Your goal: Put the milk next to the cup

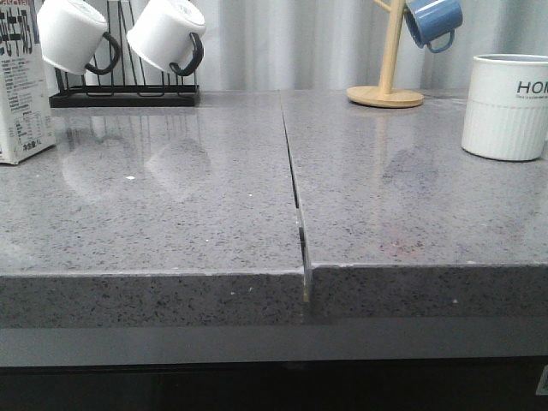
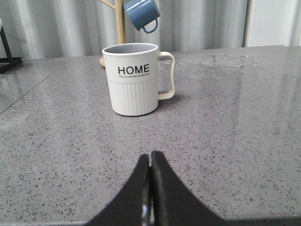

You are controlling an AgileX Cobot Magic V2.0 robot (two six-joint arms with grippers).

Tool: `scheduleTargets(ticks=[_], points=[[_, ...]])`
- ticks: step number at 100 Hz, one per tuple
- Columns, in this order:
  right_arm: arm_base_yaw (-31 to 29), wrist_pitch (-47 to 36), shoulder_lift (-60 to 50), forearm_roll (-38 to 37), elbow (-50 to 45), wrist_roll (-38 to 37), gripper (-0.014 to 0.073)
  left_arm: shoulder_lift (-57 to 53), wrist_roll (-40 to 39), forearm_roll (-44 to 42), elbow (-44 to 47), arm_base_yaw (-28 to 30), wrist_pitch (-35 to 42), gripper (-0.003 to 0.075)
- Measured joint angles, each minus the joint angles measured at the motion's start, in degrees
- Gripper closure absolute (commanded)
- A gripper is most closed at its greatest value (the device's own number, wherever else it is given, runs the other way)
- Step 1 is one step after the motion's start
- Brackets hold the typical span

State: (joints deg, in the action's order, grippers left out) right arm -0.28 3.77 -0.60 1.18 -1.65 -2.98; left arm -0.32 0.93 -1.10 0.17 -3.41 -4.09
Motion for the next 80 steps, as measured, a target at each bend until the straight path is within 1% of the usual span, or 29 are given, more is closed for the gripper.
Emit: scheduleTargets(ticks=[51, 62, 80], points=[[0.0, 0.1, 0.0, 0.0, 0.0, 0.0, 0.0611, 0.0, 0.0, 0.0, 0.0, 0.0, 0.0, 0.0741], [0.0, 2.3, 0.0, 0.0, 1.6, 0.0, 0.0611, 0.0, 0.0, 0.0, 0.0, 0.0, 0.0, 0.0741], [0.0, 8.4, 1.1, 0.0, 8.6, 0.0, 0.0611, 0.0, 0.0, 0.0, 0.0, 0.0, 0.0, 0.0741]])
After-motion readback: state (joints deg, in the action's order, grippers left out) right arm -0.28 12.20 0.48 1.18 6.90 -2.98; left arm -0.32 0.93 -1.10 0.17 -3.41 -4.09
